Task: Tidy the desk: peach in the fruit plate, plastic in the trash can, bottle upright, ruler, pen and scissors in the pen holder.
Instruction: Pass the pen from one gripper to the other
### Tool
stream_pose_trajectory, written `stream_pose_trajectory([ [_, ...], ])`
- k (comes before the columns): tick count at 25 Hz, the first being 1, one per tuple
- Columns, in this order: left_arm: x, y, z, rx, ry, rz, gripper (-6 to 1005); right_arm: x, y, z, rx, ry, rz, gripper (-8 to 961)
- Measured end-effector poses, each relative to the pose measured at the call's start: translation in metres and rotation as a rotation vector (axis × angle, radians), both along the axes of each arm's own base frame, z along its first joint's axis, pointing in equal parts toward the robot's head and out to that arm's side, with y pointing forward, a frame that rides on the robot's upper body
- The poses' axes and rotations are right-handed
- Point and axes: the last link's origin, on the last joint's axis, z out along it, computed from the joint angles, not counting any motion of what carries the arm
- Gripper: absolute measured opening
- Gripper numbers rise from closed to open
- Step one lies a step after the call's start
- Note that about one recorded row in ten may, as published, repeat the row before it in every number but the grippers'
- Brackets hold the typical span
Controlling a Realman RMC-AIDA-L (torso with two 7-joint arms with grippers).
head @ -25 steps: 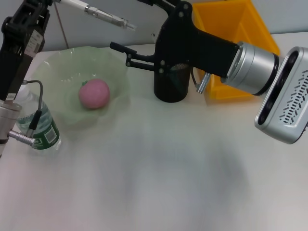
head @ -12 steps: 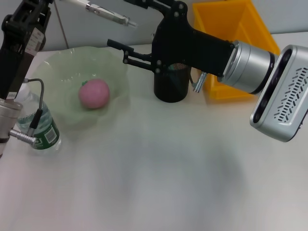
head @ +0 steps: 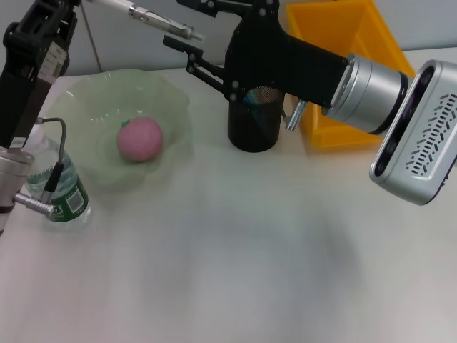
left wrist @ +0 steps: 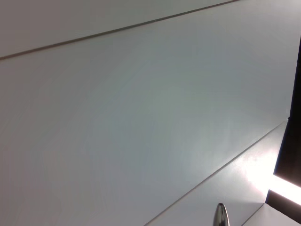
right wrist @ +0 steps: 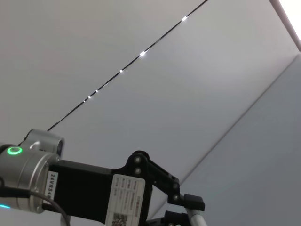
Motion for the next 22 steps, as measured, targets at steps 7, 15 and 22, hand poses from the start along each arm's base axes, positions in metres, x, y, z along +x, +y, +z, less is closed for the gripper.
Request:
stream_pose_trajectory([
  [7, -0.0001, -0.0001, 0.0000, 0.000, -0.001, 0.000, 144, -0.0016, -0.0001, -0.0020, 0.000, -0.001, 0.004, 380],
  [15, 0.0012, 0.0003, -0.0006, -0.008, -0.004, -0.005, 145, -0.0021, -0.0009, -0.0075, 0.017, -0.014, 0.010, 350],
  [22, 0.0011, 0.0011, -0.0011, -0.012, -0.003, -0.001, 147, -0.0027, -0.0003, -0.0077, 0.018, -0.016, 0.010, 322],
])
